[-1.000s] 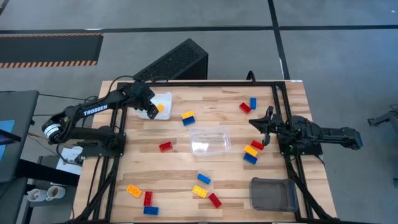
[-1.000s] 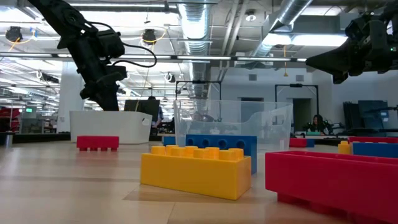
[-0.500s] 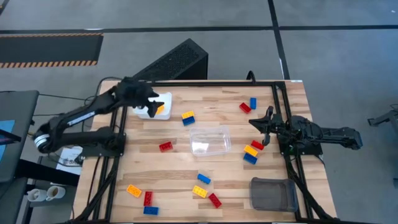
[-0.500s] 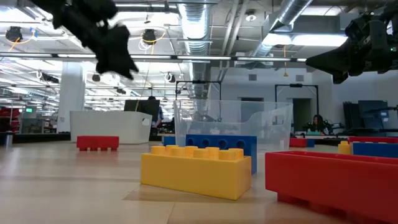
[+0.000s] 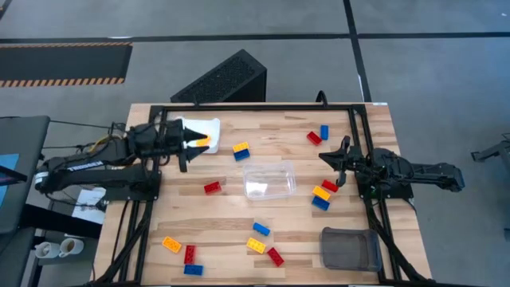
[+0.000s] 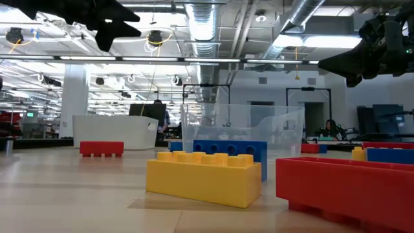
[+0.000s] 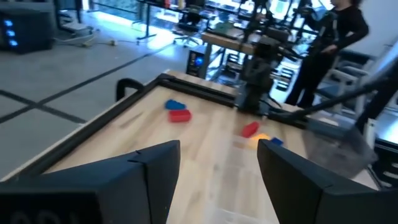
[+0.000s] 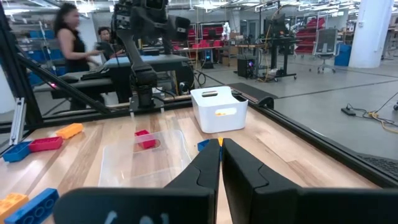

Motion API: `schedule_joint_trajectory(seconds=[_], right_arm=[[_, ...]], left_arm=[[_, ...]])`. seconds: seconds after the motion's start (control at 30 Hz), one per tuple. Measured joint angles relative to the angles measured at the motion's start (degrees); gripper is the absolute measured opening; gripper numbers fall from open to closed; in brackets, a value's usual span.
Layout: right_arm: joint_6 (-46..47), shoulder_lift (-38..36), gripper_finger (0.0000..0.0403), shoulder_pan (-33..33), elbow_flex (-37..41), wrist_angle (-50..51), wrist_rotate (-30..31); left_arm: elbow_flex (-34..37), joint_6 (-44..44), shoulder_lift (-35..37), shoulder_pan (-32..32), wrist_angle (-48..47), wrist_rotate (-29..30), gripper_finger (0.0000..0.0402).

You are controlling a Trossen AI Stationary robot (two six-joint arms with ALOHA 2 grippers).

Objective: Sort & place blocks by color
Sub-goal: Put the blue game piece into the black bin

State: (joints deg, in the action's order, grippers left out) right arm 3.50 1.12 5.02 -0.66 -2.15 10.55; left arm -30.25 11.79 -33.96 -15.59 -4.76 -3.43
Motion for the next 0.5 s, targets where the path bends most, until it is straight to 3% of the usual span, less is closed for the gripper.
schedule_joint_trajectory(seconds=[0.23, 0.5], right_arm=[[0.0, 0.0, 0.0043, 0.0, 0.0, 0.0, 0.0], [0.0, 0.0, 0.0043, 0.0, 0.0, 0.0, 0.0]], left_arm=[[0.7, -1.7, -0.8, 5.4, 2.1, 2.3, 0.019], [0.7, -3.6, -0.9, 6.6, 2.8, 2.9, 0.0189]])
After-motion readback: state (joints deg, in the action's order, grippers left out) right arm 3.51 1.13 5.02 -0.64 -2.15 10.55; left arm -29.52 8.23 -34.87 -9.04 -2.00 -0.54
